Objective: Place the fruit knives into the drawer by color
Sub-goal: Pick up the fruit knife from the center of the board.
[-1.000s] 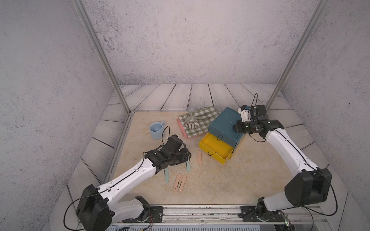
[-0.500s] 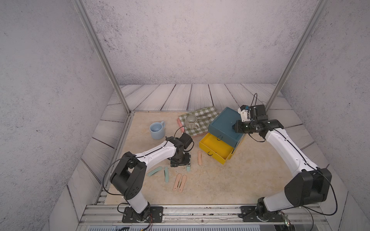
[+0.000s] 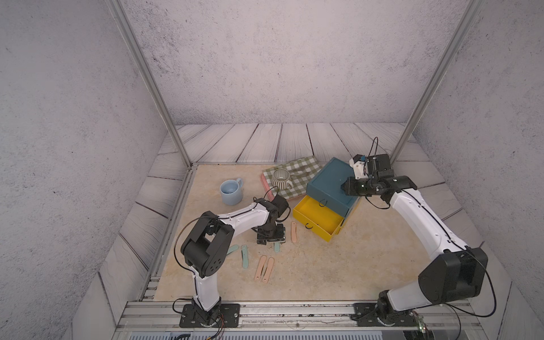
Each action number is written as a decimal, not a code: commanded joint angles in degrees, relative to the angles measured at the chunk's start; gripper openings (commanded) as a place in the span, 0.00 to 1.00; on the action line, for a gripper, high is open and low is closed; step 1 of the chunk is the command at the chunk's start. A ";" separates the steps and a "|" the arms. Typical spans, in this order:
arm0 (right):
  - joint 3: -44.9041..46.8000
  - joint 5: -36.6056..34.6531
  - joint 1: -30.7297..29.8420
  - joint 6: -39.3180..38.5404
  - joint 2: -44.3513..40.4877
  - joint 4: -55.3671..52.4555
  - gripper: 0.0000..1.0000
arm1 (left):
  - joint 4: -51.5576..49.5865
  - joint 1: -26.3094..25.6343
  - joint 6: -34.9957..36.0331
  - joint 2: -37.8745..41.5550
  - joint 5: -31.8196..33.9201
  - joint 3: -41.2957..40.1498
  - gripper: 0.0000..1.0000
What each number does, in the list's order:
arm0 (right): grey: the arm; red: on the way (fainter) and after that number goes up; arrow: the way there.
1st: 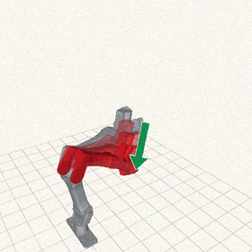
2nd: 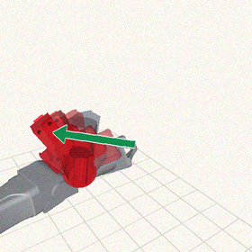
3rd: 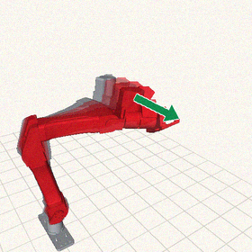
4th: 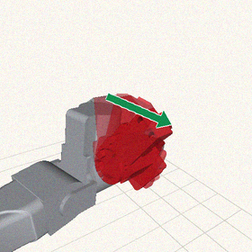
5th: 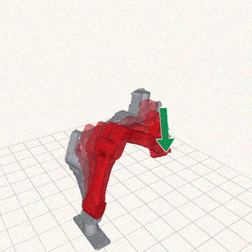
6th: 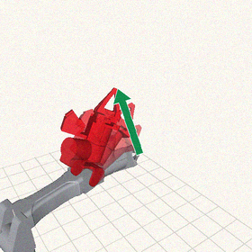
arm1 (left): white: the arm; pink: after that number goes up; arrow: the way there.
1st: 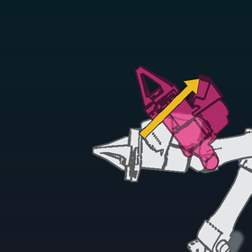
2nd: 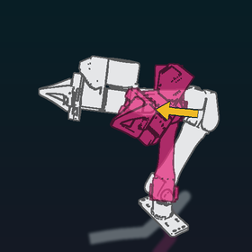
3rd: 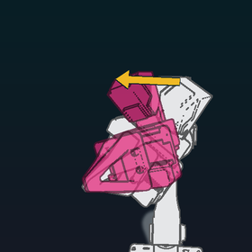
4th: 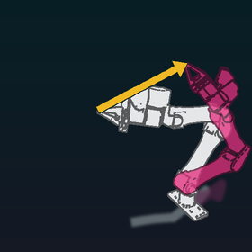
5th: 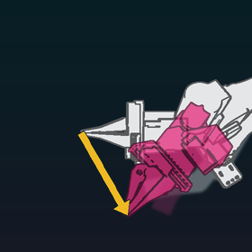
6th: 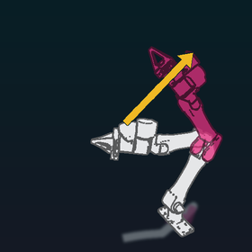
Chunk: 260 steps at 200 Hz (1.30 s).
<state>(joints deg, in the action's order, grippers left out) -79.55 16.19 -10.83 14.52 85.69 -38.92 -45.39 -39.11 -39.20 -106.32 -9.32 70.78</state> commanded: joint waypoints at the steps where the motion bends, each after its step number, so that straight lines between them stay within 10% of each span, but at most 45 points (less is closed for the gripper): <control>1: 5.24 -3.86 -0.11 -0.02 4.83 -17.42 0.13 | -0.35 0.35 -0.58 -1.61 -0.08 1.11 0.71; 260: 4.84 -3.76 -0.16 0.24 4.90 -17.16 0.15 | -8.52 2.64 7.42 -9.50 6.42 6.49 0.50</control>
<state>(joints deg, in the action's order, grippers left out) -79.64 16.19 -10.87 14.52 85.69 -38.96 -53.15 -36.99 -34.24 -113.23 -5.10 76.40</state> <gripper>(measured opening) 0.152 0.504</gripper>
